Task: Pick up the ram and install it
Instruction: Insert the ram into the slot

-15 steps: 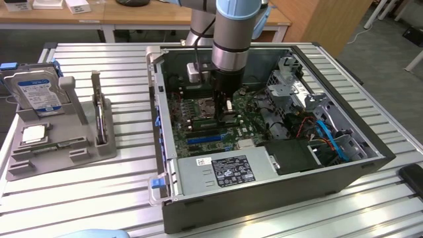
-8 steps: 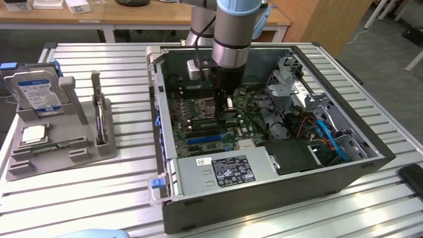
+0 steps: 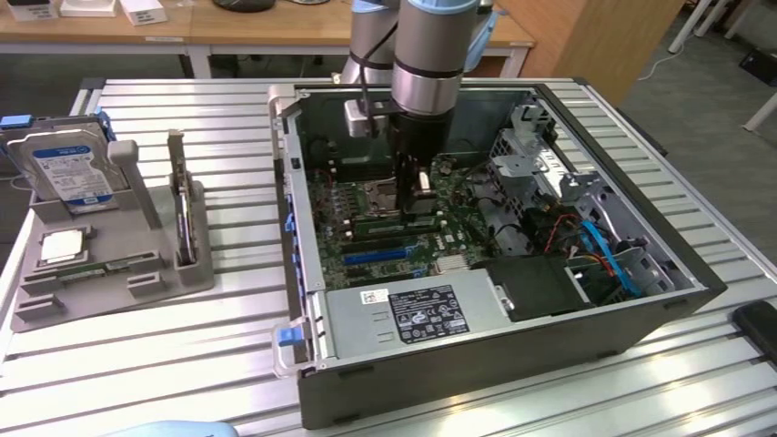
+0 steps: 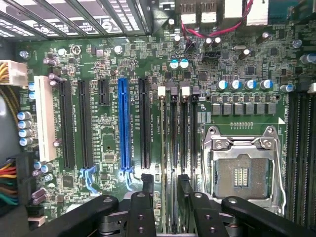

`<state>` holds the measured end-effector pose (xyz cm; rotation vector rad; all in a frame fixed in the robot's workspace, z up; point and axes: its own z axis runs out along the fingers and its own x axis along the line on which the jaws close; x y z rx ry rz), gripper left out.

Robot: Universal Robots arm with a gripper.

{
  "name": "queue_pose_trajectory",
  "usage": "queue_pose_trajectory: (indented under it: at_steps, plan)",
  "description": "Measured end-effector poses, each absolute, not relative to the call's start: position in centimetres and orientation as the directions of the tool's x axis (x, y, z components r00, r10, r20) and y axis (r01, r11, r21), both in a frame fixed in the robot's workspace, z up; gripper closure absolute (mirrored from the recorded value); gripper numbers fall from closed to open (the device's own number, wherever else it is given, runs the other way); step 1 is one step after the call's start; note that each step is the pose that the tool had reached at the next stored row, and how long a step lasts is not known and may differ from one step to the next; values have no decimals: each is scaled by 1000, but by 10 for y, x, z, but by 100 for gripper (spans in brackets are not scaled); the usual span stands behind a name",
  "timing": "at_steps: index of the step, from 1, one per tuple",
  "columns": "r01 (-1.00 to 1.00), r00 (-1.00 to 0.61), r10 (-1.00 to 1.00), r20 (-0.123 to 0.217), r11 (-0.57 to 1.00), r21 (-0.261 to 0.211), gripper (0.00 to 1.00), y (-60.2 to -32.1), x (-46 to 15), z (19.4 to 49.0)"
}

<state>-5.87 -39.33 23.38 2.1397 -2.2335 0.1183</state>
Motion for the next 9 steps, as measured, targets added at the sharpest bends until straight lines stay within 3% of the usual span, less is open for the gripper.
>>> queue_pose_trajectory:
  at_steps: [9]
  plan:
    - [-999, -44, -995, 86, 42, -20, 67, -393, -58, 249]
